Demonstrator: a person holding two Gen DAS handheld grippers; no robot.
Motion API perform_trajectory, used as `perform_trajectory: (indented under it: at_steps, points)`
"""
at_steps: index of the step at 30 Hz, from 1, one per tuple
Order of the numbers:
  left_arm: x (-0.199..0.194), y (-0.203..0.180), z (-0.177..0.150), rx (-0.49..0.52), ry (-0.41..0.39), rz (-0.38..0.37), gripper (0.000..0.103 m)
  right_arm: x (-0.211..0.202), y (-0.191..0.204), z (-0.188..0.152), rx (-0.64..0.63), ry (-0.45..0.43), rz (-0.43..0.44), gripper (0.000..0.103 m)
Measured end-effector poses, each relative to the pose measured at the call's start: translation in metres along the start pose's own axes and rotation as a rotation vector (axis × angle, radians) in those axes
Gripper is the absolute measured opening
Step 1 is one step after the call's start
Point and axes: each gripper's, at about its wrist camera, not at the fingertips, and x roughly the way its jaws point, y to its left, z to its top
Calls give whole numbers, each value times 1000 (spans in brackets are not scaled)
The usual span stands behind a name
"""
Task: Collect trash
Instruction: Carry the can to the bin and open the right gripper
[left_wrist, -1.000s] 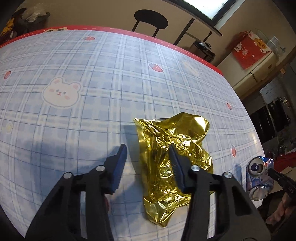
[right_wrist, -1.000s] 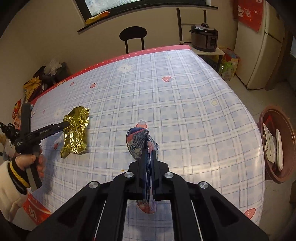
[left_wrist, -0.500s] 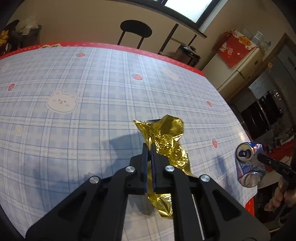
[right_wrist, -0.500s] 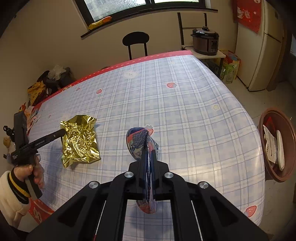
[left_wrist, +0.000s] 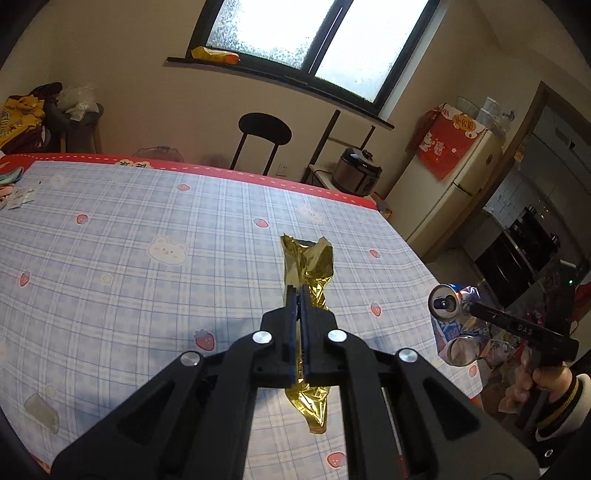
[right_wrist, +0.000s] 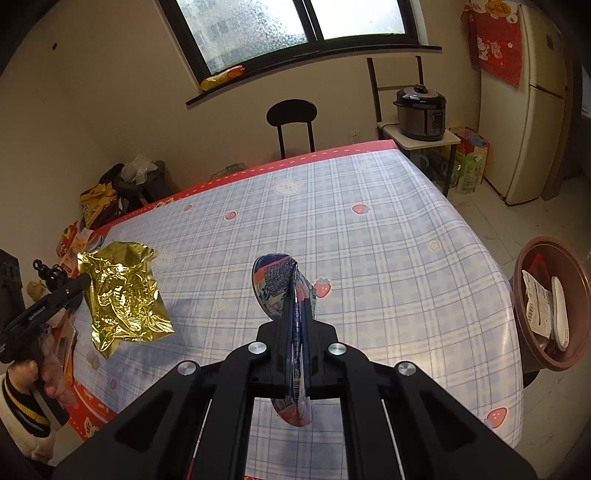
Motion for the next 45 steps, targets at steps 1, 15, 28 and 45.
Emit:
perform_trajectory:
  at_steps: [1,15,28,45]
  points:
    - [-6,-2,0,-6,-7,0,6,-4,-3,0,6,-9,2,6]
    - [-27,-47,0,36,-39,3,6,-46,-63,-7,85,-86,-22,6]
    - [-4,-101,-2,56,-32,-20,6,-94,-174,-3,160,-155,-173,6]
    - [9,-142,-20,52,-17,15,6,-105,-320,37,201,-136,-429,45]
